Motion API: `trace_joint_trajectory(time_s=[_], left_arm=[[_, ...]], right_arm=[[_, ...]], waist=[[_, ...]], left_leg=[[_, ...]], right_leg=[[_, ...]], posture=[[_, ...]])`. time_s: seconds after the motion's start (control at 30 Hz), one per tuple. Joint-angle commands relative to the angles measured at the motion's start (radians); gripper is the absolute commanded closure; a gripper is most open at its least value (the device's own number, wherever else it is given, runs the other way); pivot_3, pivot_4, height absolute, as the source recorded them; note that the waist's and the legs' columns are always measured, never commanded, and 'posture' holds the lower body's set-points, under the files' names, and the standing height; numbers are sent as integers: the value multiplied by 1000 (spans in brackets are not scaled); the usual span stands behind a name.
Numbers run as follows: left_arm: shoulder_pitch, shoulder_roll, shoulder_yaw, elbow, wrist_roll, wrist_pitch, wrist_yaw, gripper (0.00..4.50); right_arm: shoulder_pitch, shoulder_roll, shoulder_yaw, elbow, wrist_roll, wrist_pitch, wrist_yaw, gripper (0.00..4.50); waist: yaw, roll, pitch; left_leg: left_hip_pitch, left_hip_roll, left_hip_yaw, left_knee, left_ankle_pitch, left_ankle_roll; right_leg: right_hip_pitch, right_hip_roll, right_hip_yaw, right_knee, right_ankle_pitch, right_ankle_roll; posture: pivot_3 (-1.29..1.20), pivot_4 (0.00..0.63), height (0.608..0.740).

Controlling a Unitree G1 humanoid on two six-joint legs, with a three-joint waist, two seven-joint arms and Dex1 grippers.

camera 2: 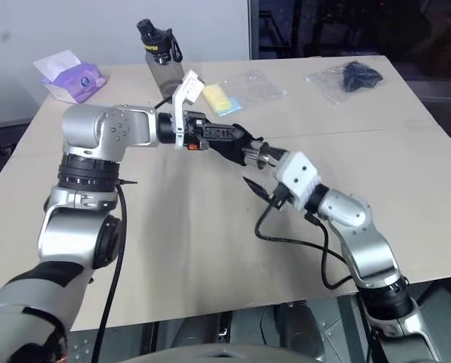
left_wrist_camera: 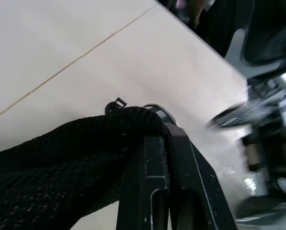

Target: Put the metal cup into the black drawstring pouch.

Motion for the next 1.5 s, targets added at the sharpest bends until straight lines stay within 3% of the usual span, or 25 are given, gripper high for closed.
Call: trace_joint_trajectory(time_s=[0.03,0.43,0.6,0.73,0.83,0.87,0.9,0.93,1.2,1.5], left_arm=[[-15,-3,36,-51,-36,18,20,4500],[14,-10,31,-118,-78,58,48,4500],[18,-7,33,-124,-86,60,53,4500],[22,0,35,-123,-88,58,59,4500],[22,6,38,-120,-85,59,66,4500],[22,9,38,-116,-84,57,66,4500],[21,12,39,-113,-83,56,67,4500],[21,14,42,-110,-83,57,70,4500],[31,19,62,-107,-97,66,91,4500],[22,-21,135,-98,-130,94,161,4500]], right_arm=[[15,-12,19,85,-51,-6,-22,707],[-259,241,-29,685,-72,-188,-172,707],[-352,282,-63,864,-76,-267,-223,707],[-372,304,-77,922,-73,-314,-233,2010],[-357,301,-78,912,-83,-330,-237,3400],[-349,296,-80,896,-88,-335,-244,3634],[-342,290,-81,881,-93,-338,-250,4315],[-333,283,-91,853,-90,-337,-260,4472],[-291,198,-166,610,-89,-286,-311,4472],[-455,102,-238,385,-30,-181,-291,4472]], waist=[[-1,0,0],[-7,0,0],[-4,0,0],[-7,0,0],[-8,0,0],[-8,0,0],[-8,0,0],[-8,0,0],[-6,1,0],[-7,1,1]], left_leg=[[0,0,0,0,0,0],[1,0,2,0,0,0],[1,0,1,0,0,0],[1,0,1,-1,0,0],[2,0,1,-1,0,0],[2,0,1,-1,0,0],[2,0,1,-1,0,0],[2,0,1,-1,0,0],[1,-1,1,-1,0,0],[2,-1,1,-1,0,0]], right_leg=[[0,0,0,0,0,0],[0,0,2,0,0,0],[0,-1,2,0,0,0],[0,-1,2,0,1,0],[0,-1,2,1,1,0],[0,-1,2,1,1,0],[0,-1,2,1,1,0],[0,-1,2,2,1,0],[0,-2,2,1,1,0],[-1,-1,2,2,0,0]], posture=[[0,150,740],[0,150,740],[0,150,740],[0,150,740],[0,150,740],[0,150,740],[0,150,740],[0,150,740],[0,150,740],[0,150,740]])
